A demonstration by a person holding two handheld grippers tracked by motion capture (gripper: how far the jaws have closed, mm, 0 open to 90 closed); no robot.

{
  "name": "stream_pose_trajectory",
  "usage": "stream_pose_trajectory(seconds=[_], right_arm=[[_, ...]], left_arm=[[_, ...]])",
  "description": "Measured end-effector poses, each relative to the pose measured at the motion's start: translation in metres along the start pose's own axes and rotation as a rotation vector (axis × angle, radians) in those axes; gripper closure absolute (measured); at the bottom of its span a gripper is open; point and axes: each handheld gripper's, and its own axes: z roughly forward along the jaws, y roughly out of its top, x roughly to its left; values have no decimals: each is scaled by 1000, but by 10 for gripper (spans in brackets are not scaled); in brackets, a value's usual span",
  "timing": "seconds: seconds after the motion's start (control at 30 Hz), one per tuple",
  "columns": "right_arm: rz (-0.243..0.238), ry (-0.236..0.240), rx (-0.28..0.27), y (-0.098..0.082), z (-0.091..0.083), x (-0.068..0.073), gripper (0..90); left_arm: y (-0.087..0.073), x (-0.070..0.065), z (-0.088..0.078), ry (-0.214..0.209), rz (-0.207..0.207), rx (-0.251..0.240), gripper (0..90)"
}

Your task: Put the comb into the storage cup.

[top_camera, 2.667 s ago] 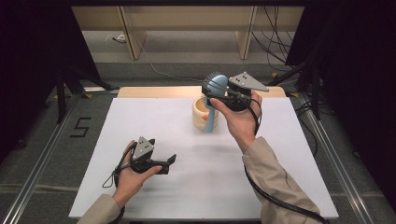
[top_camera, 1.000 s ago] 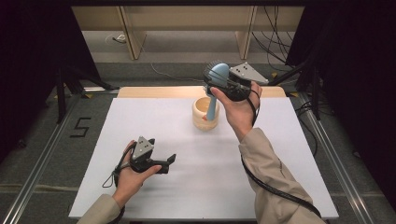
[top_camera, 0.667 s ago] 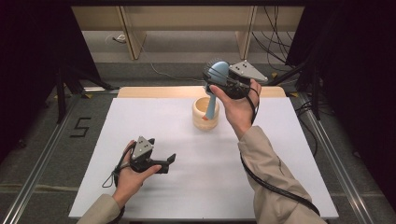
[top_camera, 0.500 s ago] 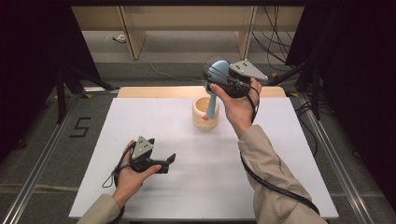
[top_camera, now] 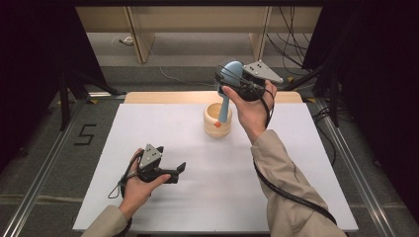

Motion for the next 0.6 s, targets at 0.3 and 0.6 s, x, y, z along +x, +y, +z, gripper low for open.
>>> stream_pose_trajectory(seconds=[0.3,0.6], right_arm=[[0,-6,-3,0,3,-1,203],[-2,-12,-8,1,6,-1,203]], left_arm=[[0,0,0,0,-2,-2,0],[0,0,0,-1,-4,-3,0]])
